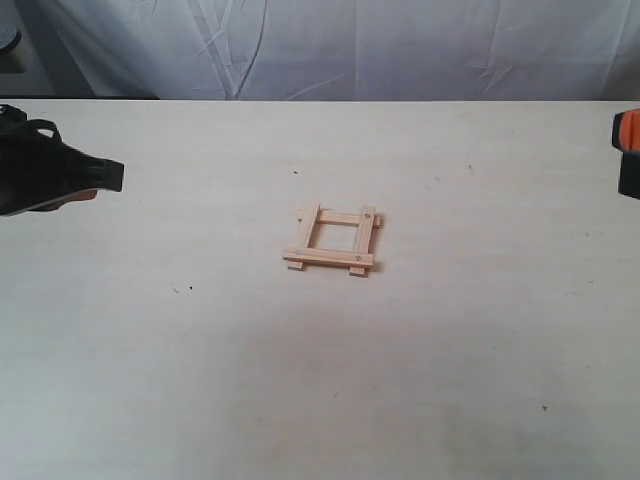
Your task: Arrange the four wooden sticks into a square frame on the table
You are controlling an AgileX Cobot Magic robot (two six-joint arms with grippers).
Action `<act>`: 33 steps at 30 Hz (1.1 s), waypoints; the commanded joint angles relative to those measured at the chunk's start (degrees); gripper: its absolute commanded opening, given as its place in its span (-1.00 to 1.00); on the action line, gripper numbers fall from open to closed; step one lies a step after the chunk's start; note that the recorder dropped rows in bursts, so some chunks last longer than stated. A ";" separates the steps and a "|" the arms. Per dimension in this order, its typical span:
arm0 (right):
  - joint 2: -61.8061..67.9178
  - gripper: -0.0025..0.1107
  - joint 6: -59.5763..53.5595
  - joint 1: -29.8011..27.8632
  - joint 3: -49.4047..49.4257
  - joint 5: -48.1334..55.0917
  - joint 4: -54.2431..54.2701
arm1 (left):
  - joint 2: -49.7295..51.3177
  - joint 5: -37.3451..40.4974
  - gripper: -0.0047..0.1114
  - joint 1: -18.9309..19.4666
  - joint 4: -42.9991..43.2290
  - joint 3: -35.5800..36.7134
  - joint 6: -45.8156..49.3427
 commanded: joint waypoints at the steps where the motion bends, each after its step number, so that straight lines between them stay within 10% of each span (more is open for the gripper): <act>1: -6.39 -0.97 0.08 -0.29 4.94 -5.09 -1.54 | -0.54 -0.38 -0.92 -0.43 -0.23 0.27 0.12; 14: -41.21 -0.97 0.08 -17.17 32.20 -13.18 -1.57 | -0.54 -0.38 -0.92 -0.43 -0.23 0.27 0.12; 33: -41.21 -0.97 8.89 -18.29 33.69 -6.60 -10.49 | -0.54 -1.12 -0.92 -0.43 -0.23 0.27 0.12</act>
